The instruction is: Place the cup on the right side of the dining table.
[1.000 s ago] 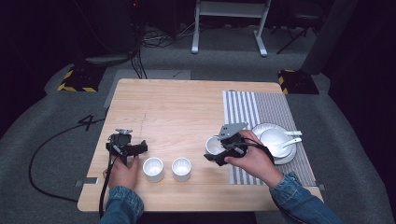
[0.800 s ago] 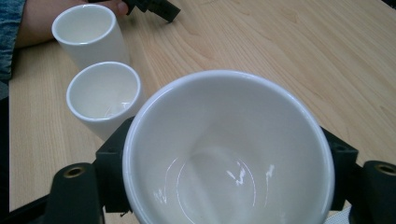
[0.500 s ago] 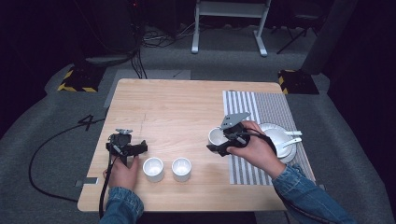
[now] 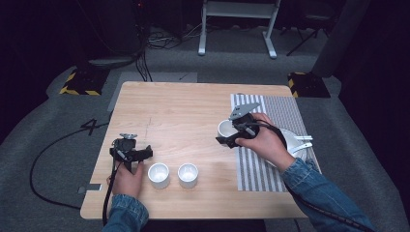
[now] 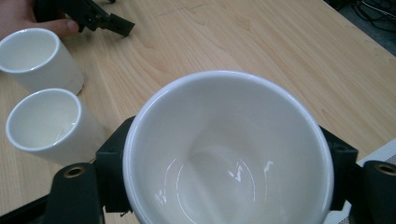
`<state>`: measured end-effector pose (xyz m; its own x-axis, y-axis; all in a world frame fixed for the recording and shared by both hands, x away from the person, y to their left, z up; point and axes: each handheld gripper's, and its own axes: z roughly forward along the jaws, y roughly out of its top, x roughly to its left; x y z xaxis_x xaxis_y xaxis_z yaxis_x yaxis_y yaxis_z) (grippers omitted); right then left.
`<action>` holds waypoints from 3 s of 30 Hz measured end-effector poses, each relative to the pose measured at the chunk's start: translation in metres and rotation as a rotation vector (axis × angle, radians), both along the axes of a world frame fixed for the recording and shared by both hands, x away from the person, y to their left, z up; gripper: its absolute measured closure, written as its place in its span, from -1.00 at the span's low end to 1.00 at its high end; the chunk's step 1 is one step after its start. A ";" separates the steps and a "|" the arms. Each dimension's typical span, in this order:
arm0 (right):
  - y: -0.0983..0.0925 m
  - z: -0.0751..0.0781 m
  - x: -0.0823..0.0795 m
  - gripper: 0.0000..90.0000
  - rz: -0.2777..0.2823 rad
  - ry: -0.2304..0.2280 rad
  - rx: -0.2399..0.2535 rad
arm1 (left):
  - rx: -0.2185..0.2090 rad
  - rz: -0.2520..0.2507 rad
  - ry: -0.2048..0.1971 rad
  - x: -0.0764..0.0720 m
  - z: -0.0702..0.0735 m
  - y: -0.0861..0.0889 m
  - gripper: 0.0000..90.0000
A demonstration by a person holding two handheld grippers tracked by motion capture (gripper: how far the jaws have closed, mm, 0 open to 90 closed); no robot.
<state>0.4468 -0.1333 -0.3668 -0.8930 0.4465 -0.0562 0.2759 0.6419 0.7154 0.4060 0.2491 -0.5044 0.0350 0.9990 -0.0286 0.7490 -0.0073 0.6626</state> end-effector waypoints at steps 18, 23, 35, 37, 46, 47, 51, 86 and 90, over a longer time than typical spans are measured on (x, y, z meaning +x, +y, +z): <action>-0.027 0.010 0.059 -0.40 -0.146 -0.016 0.023 | 0.000 0.000 0.000 0.000 0.000 0.000 -0.92; -0.040 0.008 0.078 -0.40 -0.192 -0.015 0.022 | 0.002 -0.003 0.002 0.000 0.000 0.000 -0.92; -0.064 -0.002 0.116 -0.40 -0.292 -0.023 0.002 | -0.001 0.000 -0.001 0.001 0.000 0.000 -0.92; -0.069 -0.001 0.124 -0.40 -0.303 -0.035 -0.010 | -0.001 -0.001 -0.001 0.002 0.000 0.000 -0.92; -0.085 -0.010 0.146 -0.40 -0.370 -0.019 -0.016 | -0.001 -0.002 0.000 0.002 0.000 0.000 -0.92; -0.088 -0.014 0.150 -0.40 -0.379 -0.014 -0.015 | -0.001 -0.003 -0.001 0.002 0.000 0.000 -0.92; -0.097 -0.023 0.156 -0.40 -0.405 0.001 -0.009 | -0.001 -0.003 -0.001 0.002 0.000 0.000 -0.92; -0.114 -0.082 0.165 -0.40 -0.426 0.116 -0.158 | 0.003 -0.006 0.002 0.003 0.000 0.000 -0.92; -0.119 -0.084 0.165 -0.40 -0.445 0.137 -0.147 | 0.004 -0.007 0.001 0.003 0.000 0.000 -0.92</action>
